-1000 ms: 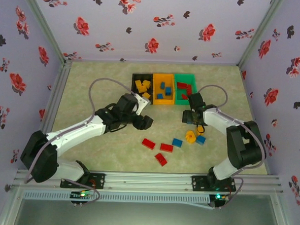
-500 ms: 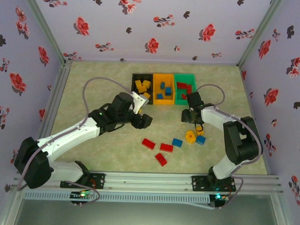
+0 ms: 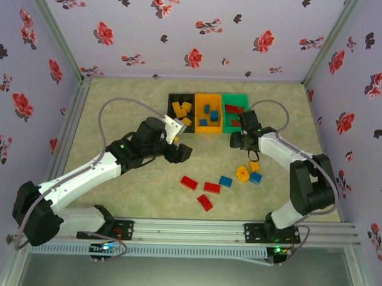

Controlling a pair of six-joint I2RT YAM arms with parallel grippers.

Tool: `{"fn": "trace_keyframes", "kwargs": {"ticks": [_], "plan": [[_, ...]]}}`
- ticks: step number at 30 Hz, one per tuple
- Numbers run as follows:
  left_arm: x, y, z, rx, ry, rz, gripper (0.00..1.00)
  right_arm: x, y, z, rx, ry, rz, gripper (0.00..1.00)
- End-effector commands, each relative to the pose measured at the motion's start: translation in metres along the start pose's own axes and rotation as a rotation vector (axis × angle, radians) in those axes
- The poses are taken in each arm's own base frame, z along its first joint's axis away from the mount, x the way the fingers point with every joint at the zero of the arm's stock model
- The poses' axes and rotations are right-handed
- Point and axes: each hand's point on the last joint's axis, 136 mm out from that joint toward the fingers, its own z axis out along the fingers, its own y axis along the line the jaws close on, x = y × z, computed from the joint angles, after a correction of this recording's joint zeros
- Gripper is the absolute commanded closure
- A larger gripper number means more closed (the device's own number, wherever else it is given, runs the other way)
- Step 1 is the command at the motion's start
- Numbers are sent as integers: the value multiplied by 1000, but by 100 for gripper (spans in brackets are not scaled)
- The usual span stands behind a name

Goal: Sort the legos into containers by color

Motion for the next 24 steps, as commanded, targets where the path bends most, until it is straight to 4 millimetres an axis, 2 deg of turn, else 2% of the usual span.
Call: {"fn": "trace_keyframes", "kwargs": {"ticks": [1,4,9,16,21,24], "plan": [[0,2,-5,-15,-11,11,27,-22,19,-25,-43,-60,-41,46],[-1,3,-8,-24,-22,5,27,-39,36,-36,-72,-102,-60,46],[-5,4,-17,-34,-50,6,27,-72,65,-43,-118,-156,-80,46],[-3,8,-26,-60,-51,-7,27,-110,105,-21,-168,-170,-100,46],[-4,8,-33,-69,-69,-8,26,-130,123,-4,-187,-168,-106,45],[-4,11,-35,-83,-69,-13,25,-135,130,4,-190,-154,-115,34]]}}
